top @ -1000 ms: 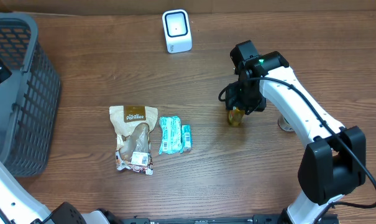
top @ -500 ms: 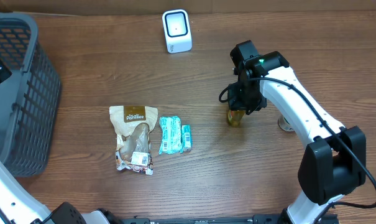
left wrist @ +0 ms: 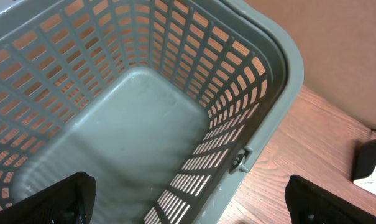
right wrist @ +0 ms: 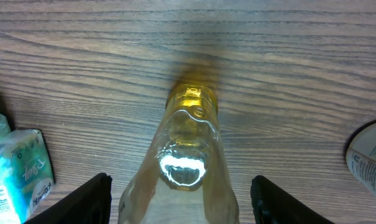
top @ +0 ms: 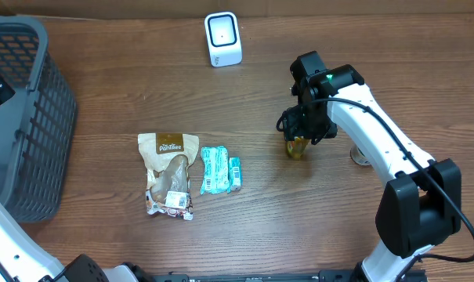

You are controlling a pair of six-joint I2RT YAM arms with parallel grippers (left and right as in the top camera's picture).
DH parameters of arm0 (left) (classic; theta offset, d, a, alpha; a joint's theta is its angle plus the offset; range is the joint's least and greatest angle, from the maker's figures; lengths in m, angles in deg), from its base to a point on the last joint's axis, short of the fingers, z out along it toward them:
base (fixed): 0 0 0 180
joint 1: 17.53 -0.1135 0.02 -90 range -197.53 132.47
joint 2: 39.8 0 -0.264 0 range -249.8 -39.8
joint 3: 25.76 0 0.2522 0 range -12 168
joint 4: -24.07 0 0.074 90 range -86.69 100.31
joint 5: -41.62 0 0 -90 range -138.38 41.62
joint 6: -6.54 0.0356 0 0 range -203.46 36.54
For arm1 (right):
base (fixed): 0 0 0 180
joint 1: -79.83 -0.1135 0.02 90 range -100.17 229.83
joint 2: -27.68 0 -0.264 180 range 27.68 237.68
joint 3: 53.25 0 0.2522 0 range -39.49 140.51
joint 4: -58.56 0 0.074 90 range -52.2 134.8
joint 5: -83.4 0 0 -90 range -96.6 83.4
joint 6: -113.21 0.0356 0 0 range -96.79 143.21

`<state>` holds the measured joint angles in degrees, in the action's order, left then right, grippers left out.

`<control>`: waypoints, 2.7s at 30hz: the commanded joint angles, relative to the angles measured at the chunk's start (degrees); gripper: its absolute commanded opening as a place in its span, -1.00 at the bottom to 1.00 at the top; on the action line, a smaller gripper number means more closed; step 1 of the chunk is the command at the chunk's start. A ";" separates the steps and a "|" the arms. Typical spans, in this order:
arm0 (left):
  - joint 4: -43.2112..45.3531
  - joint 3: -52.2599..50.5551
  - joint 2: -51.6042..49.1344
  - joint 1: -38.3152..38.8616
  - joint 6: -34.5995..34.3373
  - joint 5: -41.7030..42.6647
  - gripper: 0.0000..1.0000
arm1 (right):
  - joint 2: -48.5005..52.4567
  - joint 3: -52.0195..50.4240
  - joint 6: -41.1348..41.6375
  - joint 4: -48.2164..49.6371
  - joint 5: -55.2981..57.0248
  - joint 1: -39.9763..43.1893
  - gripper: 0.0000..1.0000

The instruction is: Scan the item barcode

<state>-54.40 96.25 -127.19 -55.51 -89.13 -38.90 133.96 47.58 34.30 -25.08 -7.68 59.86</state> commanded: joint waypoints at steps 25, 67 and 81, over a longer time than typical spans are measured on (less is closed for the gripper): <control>0.17 -0.33 -0.24 0.11 -0.35 0.63 0.99 | -0.52 0.66 3.89 2.10 -3.82 -0.15 -0.39; 0.17 -0.33 -0.24 0.11 -0.35 0.63 0.99 | -8.98 7.39 -24.68 -20.72 -68.06 4.87 -0.93; 0.20 -0.33 -0.24 0.11 -0.35 0.63 0.99 | -8.98 7.39 -24.65 -20.72 -68.06 4.87 -0.93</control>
<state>-54.40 96.25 -127.19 -55.51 -89.13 -38.90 126.20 53.50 10.52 -45.87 -72.42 65.04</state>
